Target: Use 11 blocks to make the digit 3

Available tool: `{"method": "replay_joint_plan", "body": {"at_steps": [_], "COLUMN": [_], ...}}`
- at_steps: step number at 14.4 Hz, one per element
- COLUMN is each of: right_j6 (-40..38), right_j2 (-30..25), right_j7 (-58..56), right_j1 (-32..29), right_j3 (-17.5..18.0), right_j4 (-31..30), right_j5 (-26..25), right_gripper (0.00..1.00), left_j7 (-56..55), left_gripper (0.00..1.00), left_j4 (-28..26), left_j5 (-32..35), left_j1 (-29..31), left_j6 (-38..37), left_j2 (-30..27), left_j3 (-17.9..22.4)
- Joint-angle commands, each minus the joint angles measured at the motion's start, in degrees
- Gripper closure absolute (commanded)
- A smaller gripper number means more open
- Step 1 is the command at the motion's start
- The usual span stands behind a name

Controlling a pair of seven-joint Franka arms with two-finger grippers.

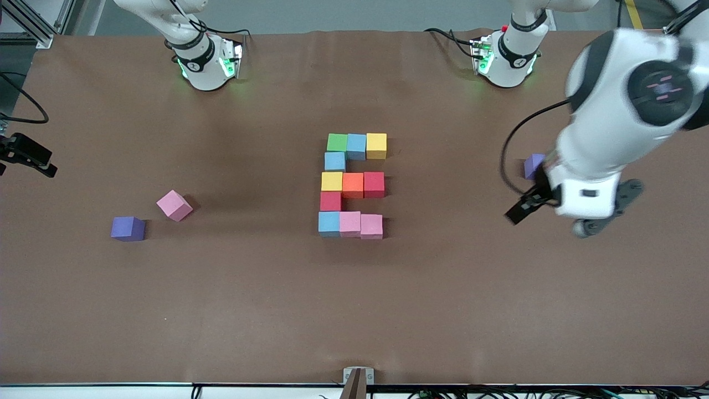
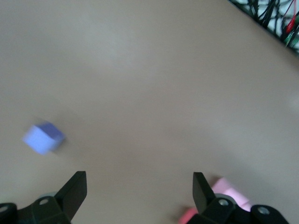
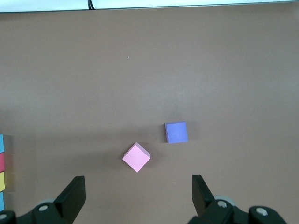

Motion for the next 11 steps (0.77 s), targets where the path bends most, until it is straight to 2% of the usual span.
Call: {"method": "replay_joint_plan", "body": {"at_steps": [1,3,5,6,9,11], "right_j6": [-0.6,-0.6,-0.5,-0.5,-0.3,-0.3], "right_j2": [-0.7,-0.6,-0.7,-0.7,-0.7,-0.6], "right_j7": [0.7,0.7,0.6,0.5,0.6,0.7], "right_j1": [-0.2,-0.2,-0.2,-0.2,-0.2,-0.2], "right_j3": [0.3,0.3,0.3,0.3,0.3,0.3], "right_j4": [-0.2,-0.2,-0.1,-0.1,0.0,0.3], "right_j5": [0.0,0.0,0.0,0.0,0.0,0.0], "right_gripper": [0.0,0.0,0.0,0.0,0.0,0.0], "left_j7": [14.8,24.3,29.3,30.4,34.8,38.4], "left_gripper": [0.0,0.0,0.0,0.0,0.0,0.0], "left_j4": [-1.7,-1.7,-2.2,-2.9,-8.0,-9.0], "left_j5": [0.2,0.1,-1.1,-1.3,-1.7,-1.7], "left_j1": [4.3,5.9,10.2,10.5,12.4,12.5], "left_j6": [-4.9,-8.8,-11.1,-12.0,-12.0,-11.8], "left_j2": [-5.3,-7.0,-9.2,-10.6,-14.9,-16.1], "left_j3": [-0.5,-0.3,-0.6,-0.3,0.7,1.1]}}
